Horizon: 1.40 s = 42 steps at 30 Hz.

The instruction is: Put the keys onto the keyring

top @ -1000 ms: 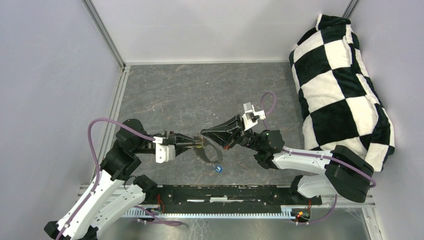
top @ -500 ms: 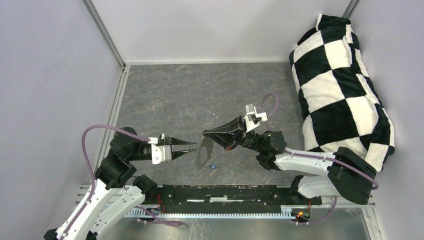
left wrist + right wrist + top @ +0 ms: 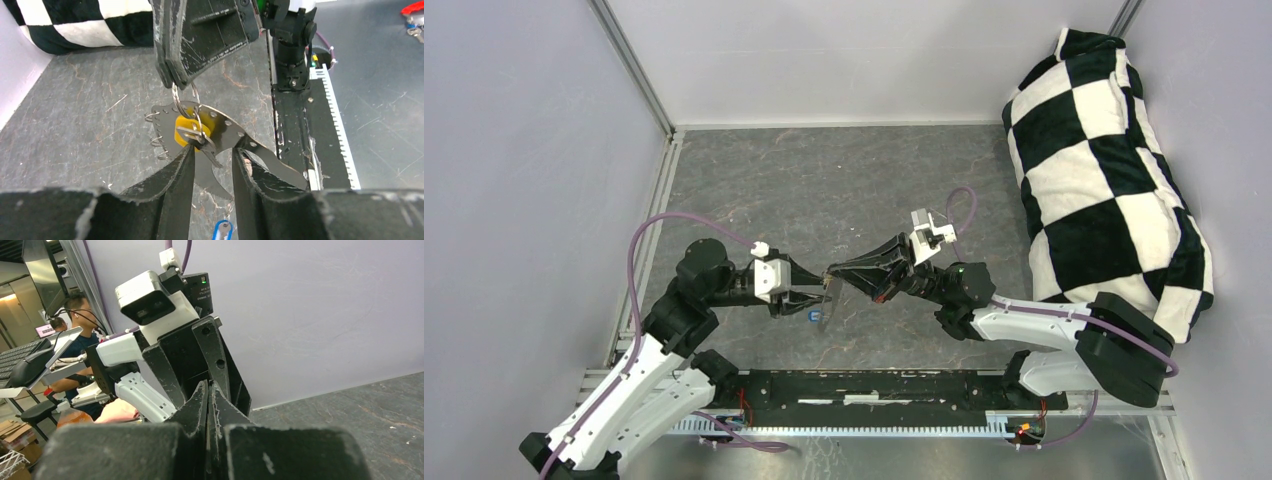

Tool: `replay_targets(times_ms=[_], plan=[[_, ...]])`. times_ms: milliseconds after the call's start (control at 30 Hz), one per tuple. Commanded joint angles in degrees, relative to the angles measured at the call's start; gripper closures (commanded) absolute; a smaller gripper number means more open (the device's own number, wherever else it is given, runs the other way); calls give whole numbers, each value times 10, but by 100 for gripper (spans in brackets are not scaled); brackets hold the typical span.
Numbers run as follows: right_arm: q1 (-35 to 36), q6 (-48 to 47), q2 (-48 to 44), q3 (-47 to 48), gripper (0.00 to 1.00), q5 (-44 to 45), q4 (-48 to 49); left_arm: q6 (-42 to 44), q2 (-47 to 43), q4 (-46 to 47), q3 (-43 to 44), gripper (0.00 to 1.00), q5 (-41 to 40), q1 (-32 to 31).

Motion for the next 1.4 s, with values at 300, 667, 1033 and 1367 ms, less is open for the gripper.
replay_targets(times_ms=[300,667,1033,1367], plan=[[4,1,3,13,100,-3,26,20,-13,42,21,98,32,-1],[7,-10,9,25,100,-7,-28,65,-22,39,32,97,25,-1],[8,-39,-12,28,100,9,-58,56,-33,30,25,73,16,-1],[-1,-142,-62,67,100,21,-207,32,-38,-54,32,23,-63,-1]])
